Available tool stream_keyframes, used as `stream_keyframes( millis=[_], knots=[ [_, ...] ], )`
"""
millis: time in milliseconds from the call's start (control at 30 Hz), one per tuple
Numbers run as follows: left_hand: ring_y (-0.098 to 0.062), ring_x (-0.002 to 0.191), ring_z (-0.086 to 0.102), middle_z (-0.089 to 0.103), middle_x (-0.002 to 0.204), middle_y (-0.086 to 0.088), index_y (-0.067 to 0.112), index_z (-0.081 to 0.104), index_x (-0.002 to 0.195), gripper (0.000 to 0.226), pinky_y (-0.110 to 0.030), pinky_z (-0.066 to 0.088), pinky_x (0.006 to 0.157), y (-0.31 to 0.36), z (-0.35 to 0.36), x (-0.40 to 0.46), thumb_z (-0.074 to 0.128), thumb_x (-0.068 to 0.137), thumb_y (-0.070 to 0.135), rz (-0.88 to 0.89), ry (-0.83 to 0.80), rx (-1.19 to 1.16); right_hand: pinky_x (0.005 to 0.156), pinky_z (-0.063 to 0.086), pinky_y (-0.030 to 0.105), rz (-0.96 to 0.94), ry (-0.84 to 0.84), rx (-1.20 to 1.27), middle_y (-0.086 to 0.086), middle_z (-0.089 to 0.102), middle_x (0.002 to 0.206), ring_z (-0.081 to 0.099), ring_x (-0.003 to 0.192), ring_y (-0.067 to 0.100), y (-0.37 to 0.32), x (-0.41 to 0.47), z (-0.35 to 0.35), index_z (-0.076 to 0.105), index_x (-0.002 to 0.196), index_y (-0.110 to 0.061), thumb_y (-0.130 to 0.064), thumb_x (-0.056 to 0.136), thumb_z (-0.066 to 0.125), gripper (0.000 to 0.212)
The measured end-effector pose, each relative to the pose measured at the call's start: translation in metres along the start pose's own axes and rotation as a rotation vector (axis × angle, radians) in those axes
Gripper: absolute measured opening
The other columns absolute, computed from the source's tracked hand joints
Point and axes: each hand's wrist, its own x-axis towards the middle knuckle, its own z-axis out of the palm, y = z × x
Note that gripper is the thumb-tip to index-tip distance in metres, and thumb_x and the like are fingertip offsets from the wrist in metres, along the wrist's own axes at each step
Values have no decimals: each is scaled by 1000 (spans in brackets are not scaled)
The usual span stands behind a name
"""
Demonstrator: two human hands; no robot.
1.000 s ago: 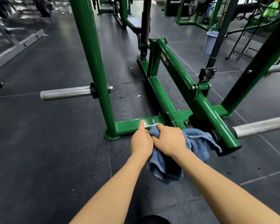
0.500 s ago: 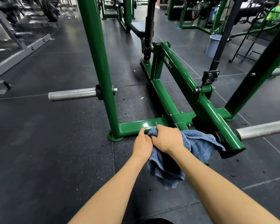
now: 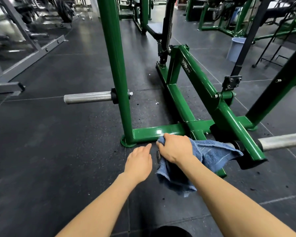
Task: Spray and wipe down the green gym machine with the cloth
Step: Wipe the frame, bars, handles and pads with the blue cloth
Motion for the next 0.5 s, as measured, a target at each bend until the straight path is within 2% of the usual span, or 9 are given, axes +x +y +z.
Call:
stream_keyframes(
  millis=[67,100,167,233,333,400,500],
  knots=[
    [-23,136,32,38,148,-3,18,22,152,49,-38,31,111,3,-4,2,29,103,21,-4,2,-73,68,32,37,-68,151,11,7,65,82,60,79,33,5,-20,7,50,84,-18,-49,89,43,32],
    [-22,136,32,38,148,-2,20,22,152,49,-38,31,110,4,-7,4,28,103,21,4,14,-100,70,36,38,-99,218,19,6,63,81,59,77,32,8,-34,14,55,88,-16,-48,86,44,34],
    [-22,134,35,41,146,-2,22,25,151,48,-37,32,110,7,-13,8,29,103,20,25,35,-133,83,39,41,-133,298,24,6,62,93,56,84,31,11,-56,26,60,108,-11,-44,83,44,45],
    [-23,131,39,45,142,-2,22,29,150,47,-38,34,108,10,-15,15,30,103,19,33,43,-152,88,38,42,-132,332,6,8,61,96,55,86,32,11,-58,29,59,114,-8,-42,84,43,48],
    [-27,116,51,58,125,-5,23,45,138,42,-42,43,97,16,-11,19,32,98,16,22,29,-196,75,42,42,-89,242,-65,8,63,86,58,78,33,5,-35,21,59,97,-12,-47,87,31,46],
    [-30,105,57,64,114,-7,18,55,119,33,-43,45,89,21,-6,17,32,97,14,5,31,-260,77,41,40,-16,77,-73,9,66,94,61,88,33,-1,-16,7,54,93,-15,-49,90,23,45],
    [-28,106,57,65,113,-8,14,61,108,31,-39,44,91,29,-10,7,30,101,19,-105,10,-442,83,37,39,76,-70,7,11,66,107,60,99,33,-6,-3,-3,51,96,-15,-44,95,31,35]
  ],
)
